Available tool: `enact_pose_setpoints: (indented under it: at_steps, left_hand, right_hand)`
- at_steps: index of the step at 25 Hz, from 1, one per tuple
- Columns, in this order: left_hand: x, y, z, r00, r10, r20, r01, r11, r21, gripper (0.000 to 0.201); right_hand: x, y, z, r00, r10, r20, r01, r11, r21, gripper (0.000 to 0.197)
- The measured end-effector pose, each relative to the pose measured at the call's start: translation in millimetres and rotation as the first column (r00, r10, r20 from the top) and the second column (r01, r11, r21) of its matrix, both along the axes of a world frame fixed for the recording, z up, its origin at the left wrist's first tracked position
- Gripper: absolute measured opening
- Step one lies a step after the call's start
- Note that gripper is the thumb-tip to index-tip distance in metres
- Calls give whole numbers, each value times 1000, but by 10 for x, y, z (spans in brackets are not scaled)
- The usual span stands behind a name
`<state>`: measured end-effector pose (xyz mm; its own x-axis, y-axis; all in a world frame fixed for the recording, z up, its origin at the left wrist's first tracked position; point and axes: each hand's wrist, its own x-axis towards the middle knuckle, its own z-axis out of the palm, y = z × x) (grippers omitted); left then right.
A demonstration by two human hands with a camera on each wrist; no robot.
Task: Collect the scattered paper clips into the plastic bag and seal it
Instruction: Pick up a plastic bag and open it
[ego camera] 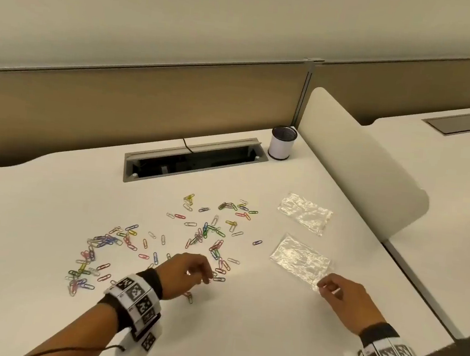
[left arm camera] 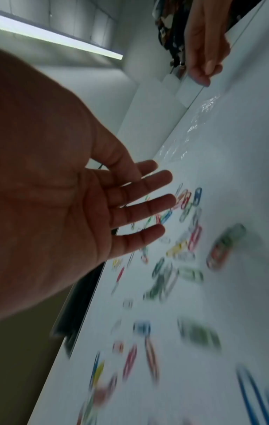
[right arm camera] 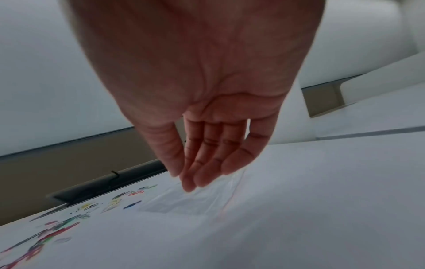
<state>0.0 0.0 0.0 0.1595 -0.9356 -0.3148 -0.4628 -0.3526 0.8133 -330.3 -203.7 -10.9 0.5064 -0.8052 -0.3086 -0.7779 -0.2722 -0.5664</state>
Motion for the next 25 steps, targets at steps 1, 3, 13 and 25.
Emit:
enact_pose_setpoints:
  at_steps: [1, 3, 13, 25]
  left_hand:
    - [-84, -232, -41, 999, -6, 39, 6, 1000, 6, 32]
    - [-287, -621, -53, 993, -22, 115, 17, 999, 44, 27]
    - [-1072, -1344, -469, 653, -418, 632, 282, 908, 310, 69]
    - [-893, -1256, -266, 782, -214, 586, 143, 976, 166, 51]
  right_hand:
    - [45, -121, -22, 999, -19, -27, 19, 1000, 2, 6]
    - [115, -312, -57, 991, -90, -100, 94, 995, 33, 6]
    - [301, -541, -275, 871, -399, -287, 431, 901, 55, 40]
    - [434, -347, 79, 742, -525, 416, 242, 790, 564, 18]
